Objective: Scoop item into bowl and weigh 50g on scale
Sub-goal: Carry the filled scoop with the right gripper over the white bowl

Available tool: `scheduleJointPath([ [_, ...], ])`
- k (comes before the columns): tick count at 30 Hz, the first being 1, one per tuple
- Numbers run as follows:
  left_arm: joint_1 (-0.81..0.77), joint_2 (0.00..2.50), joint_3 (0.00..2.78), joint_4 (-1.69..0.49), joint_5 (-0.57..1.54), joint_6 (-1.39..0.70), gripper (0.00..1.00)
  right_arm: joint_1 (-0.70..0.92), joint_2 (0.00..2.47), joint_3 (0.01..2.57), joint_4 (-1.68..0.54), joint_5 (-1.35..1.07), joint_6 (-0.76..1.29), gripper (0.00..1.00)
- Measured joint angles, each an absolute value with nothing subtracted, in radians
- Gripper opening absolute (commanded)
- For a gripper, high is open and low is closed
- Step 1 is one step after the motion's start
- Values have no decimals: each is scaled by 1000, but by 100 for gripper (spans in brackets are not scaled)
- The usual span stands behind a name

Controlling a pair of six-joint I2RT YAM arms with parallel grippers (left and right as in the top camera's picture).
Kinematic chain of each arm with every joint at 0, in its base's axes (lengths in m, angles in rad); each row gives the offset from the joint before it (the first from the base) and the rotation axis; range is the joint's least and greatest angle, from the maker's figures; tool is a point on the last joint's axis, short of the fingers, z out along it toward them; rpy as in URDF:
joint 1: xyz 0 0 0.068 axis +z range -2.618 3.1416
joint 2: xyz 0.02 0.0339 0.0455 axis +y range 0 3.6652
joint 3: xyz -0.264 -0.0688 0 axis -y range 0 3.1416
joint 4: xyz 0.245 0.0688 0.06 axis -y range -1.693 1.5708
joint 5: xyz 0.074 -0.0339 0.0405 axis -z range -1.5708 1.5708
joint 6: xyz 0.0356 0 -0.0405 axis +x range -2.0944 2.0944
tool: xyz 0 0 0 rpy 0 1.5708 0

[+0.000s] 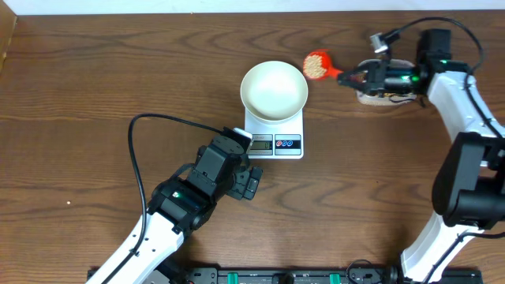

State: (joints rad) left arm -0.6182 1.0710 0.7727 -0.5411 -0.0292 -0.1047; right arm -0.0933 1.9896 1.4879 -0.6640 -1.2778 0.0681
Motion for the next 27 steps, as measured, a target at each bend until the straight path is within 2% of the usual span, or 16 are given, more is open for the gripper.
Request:
scheduleJointPath([
  [16, -618, 1071, 773, -542, -29, -104, 95, 72, 1990, 1488, -685, -1118, 76, 1],
  [27, -618, 1071, 773, -541, -29, -104, 95, 150, 1990, 1609, -868, -892, 17, 1],
])
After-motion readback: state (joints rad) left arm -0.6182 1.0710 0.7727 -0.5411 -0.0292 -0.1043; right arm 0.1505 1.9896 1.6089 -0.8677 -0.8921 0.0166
